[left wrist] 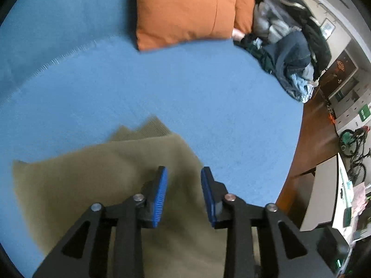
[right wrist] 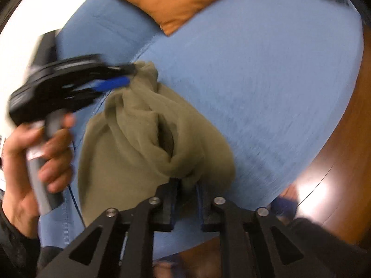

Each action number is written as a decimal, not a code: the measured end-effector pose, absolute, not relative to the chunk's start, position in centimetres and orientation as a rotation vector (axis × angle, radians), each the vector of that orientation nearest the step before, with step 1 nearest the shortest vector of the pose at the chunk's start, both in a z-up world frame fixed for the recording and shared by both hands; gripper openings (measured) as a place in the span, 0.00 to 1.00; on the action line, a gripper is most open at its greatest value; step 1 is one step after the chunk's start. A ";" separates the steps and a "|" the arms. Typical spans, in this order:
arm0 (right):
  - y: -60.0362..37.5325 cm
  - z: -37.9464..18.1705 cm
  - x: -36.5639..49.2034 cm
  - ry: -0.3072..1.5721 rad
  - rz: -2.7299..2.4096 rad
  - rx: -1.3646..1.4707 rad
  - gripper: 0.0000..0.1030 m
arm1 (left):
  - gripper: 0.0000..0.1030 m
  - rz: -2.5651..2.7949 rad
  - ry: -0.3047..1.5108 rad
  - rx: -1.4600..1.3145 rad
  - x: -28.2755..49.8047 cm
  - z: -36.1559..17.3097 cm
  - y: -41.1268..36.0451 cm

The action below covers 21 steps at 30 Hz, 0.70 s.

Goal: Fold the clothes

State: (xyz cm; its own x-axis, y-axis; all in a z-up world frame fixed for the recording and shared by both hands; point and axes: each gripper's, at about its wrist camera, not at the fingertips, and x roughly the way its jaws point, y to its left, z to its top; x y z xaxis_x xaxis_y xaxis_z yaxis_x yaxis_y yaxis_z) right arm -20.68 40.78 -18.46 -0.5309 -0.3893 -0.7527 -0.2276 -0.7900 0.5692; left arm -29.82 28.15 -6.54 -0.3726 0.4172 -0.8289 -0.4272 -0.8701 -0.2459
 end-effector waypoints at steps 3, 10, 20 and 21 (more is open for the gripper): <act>41.7 -19.5 -21.0 -1.090 -2.422 1.501 0.25 | 0.31 2.273 0.033 -1.279 -27.6 -3.5 23.8; 41.9 -19.7 -17.6 -1.234 -2.439 1.414 0.10 | 0.34 2.158 0.112 -1.223 -20.5 -3.2 17.3; 43.0 -19.0 -14.4 -1.306 -2.446 1.604 0.35 | 0.31 1.841 0.510 -1.407 -14.7 -12.5 18.7; 42.6 -18.0 -15.2 -1.256 -2.489 1.577 0.35 | 0.31 1.832 0.484 -1.388 -14.8 -11.5 18.7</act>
State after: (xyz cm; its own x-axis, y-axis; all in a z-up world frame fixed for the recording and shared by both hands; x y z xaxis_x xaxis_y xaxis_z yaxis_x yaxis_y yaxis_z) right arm -15.15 42.60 -18.05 -0.5138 -0.3378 -0.7886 -0.4335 -0.6909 0.5785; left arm -14.83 18.69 -11.55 -0.1077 0.3483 -0.9312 -0.7625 -0.6300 -0.1475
